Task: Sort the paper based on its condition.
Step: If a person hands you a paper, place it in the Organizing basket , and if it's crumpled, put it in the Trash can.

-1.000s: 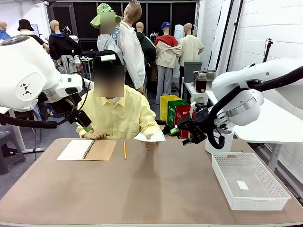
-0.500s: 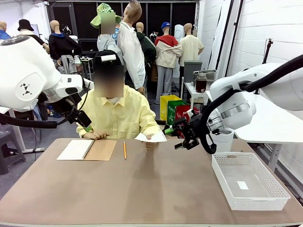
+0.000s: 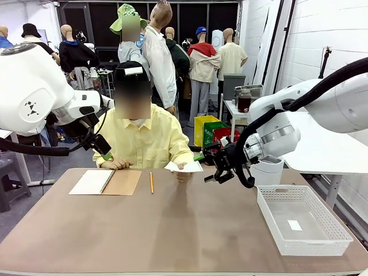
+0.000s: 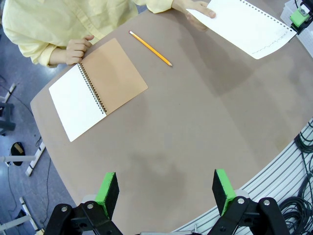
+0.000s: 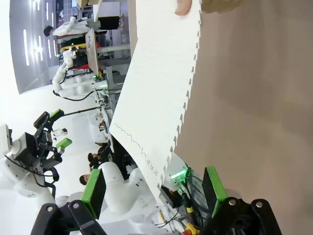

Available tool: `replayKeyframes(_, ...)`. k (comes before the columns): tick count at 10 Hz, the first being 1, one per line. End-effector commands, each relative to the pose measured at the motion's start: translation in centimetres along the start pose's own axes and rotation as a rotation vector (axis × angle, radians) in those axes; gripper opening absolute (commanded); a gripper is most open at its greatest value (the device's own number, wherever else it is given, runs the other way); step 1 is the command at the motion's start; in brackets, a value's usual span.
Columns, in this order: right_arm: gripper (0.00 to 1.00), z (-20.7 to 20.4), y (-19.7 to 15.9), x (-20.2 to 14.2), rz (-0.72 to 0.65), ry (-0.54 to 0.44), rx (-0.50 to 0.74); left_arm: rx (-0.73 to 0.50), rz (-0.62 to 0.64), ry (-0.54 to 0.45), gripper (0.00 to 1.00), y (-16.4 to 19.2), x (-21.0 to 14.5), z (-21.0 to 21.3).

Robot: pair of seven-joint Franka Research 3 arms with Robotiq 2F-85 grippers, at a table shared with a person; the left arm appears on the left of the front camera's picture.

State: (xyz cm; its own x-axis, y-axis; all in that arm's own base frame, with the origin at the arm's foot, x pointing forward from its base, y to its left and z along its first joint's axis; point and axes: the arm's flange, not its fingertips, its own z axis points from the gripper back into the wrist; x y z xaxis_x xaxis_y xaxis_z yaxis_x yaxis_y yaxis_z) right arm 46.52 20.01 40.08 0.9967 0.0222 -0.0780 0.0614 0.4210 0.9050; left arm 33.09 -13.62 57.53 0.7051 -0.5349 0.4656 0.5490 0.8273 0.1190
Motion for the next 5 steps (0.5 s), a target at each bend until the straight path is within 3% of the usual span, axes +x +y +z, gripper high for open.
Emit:
replayKeyframes(1,1.00,-0.3,-0.2,1.1,-0.058,0.001,0.049,-0.001,0.001,-0.009,1.00,0.1,-0.1,-0.1)
replayKeyframes(2,1.00,-0.4,-0.5,1.4,-0.090,-0.007,0.045,-0.001,0.001,-0.009,1.00,0.1,-0.1,-0.1)
replayKeyframes(3,0.80,-0.4,-1.0,1.8,-0.113,-0.018,0.041,-0.001,0.001,-0.009,1.00,0.1,-0.1,-0.1)
replayKeyframes(4,0.68,-0.3,-1.3,2.2,-0.133,-0.037,0.056,-0.001,0.001,-0.009,1.00,0.1,-0.1,-0.1)
replayKeyframes(5,0.65,-0.1,-1.5,2.5,-0.150,-0.047,0.063,-0.001,0.001,-0.009,1.00,0.1,-0.1,-0.1)
